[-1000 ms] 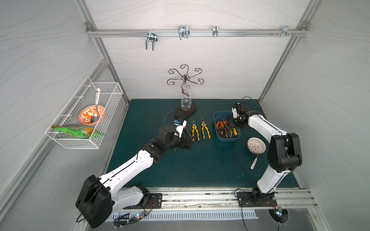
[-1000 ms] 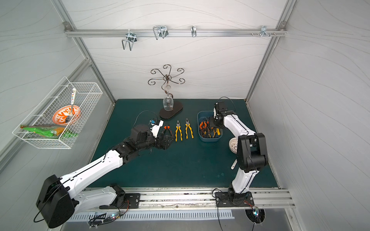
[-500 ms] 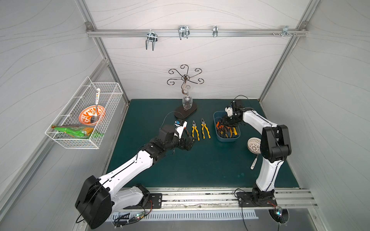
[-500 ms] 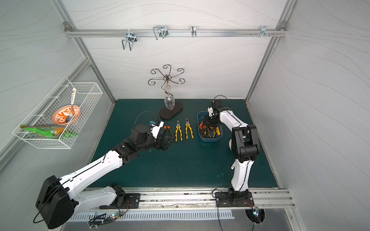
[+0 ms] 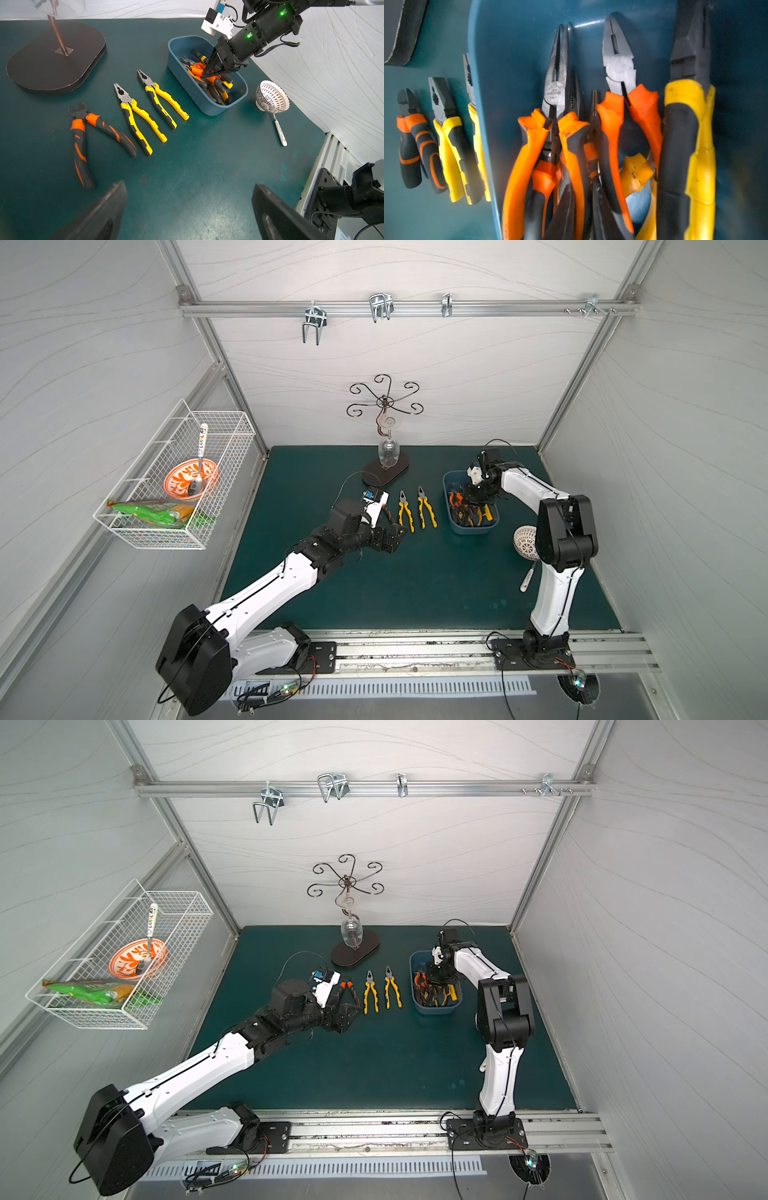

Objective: Take the pliers out of the storage box
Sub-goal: Pick up the pliers from the storage box.

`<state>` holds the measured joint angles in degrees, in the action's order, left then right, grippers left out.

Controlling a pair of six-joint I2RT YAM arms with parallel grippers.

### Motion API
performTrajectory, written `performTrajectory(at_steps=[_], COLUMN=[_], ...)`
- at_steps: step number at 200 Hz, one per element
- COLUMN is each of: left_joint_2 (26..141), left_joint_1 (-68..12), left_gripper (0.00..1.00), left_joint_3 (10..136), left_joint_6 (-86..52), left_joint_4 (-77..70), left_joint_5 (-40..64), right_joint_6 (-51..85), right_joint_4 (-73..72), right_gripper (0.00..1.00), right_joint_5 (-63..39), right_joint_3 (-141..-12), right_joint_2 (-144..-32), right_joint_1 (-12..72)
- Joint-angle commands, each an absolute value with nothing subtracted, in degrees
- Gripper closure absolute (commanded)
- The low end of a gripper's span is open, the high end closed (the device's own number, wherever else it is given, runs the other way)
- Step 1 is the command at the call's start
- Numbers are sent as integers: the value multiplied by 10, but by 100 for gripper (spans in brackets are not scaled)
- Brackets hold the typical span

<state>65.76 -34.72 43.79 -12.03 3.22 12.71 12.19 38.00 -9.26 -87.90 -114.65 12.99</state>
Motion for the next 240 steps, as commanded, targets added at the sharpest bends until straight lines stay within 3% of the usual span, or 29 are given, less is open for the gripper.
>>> performTrajectory(at_steps=[1,131,190,240], left_joint_2=[661,696,779,866], left_joint_1=[-350,-344,-344,-344], left_gripper=[0,0,0,13], left_joint_3=[444,463,507,579], left_joint_6=[-112,-200,-354,-468], left_joint_4=[17,-8,-154,-217], left_joint_5=[135,149,191,227], right_joint_6=[122,138,124,122], right_joint_4=[396,203,116,96], right_gripper=[100,100,100,100], right_joint_5=[-80,-39,-2,-28], right_joint_3=[-877,-690,-592,-573], right_joint_2=[-1137,-949,-827,-761], right_joint_1=[129,136,175,213])
